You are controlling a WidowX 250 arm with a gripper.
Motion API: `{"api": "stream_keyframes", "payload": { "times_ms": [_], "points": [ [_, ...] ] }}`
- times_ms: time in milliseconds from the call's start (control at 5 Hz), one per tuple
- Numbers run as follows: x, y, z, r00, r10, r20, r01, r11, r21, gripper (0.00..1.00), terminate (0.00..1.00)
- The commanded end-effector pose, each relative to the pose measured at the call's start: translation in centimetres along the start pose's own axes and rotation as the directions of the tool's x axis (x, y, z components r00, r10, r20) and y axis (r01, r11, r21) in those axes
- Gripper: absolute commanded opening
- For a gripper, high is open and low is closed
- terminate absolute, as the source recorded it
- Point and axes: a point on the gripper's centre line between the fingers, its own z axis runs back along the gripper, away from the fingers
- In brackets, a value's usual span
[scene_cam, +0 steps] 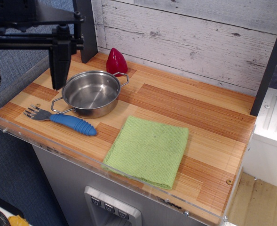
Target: Place the silver pot in front of the green towel.
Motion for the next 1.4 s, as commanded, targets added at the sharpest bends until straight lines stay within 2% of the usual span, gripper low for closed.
{"api": "stream_keyframes", "payload": {
  "times_ms": [0, 200, 400, 600, 800, 1000, 1200],
  "points": [
    [0.0, 0.0, 0.0, 1.0, 0.0, 0.0, 0.0, 1.0, 0.0, 1.0, 0.0],
    [1.9, -1.2, -0.7, 0.998, -0.039, 0.048, 0.04, 0.999, -0.005, 1.0, 0.0],
    [3.8, -3.1, -1.7, 0.993, -0.046, 0.107, 0.051, 0.998, -0.043, 1.0, 0.0],
    [5.9, -6.0, -3.3, 0.973, -0.129, 0.192, 0.146, 0.986, -0.076, 1.0, 0.0],
    [7.7, -8.2, -4.4, 0.928, -0.255, 0.271, 0.297, 0.946, -0.13, 1.0, 0.0],
    [9.6, -10.5, -6.1, 0.899, -0.336, 0.282, 0.381, 0.917, -0.122, 1.0, 0.0],
    [10.9, -11.6, -8.0, 0.891, -0.369, 0.264, 0.412, 0.901, -0.133, 1.0, 0.0]
  ]
}}
